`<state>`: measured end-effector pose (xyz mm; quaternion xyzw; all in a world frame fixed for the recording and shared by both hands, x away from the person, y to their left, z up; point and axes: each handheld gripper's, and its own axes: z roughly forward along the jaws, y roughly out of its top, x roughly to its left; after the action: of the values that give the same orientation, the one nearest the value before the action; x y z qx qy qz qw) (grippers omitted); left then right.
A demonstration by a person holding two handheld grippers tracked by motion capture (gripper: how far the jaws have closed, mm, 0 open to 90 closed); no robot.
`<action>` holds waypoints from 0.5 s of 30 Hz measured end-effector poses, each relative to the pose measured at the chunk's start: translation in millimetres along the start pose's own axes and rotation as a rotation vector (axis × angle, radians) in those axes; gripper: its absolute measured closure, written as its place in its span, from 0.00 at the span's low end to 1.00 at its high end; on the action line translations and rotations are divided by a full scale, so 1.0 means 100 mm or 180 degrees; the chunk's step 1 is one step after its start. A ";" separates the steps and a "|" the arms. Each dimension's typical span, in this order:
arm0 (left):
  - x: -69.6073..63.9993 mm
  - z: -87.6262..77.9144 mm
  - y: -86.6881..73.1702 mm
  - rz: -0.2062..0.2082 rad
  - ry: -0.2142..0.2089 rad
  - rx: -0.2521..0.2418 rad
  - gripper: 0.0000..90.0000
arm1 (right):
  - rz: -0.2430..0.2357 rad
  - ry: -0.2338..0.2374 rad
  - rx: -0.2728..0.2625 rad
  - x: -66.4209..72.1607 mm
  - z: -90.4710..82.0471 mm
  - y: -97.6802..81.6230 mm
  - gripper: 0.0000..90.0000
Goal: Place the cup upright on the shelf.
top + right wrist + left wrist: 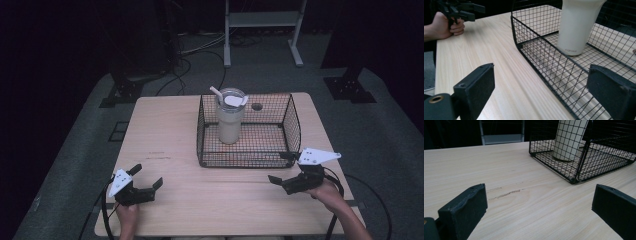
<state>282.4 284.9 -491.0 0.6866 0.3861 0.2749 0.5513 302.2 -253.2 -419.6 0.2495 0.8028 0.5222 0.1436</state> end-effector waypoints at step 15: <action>0.00 -0.03 0.00 -0.0014 0.0049 -0.0047 0.00 | 0.0148 -0.0078 -0.0159 0.15 -0.09 -0.40 0.08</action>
<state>280.4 286.5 -490.8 0.6795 0.3898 0.2819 0.5539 275.9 -265.0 -451.7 0.2707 0.7816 0.5422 0.1475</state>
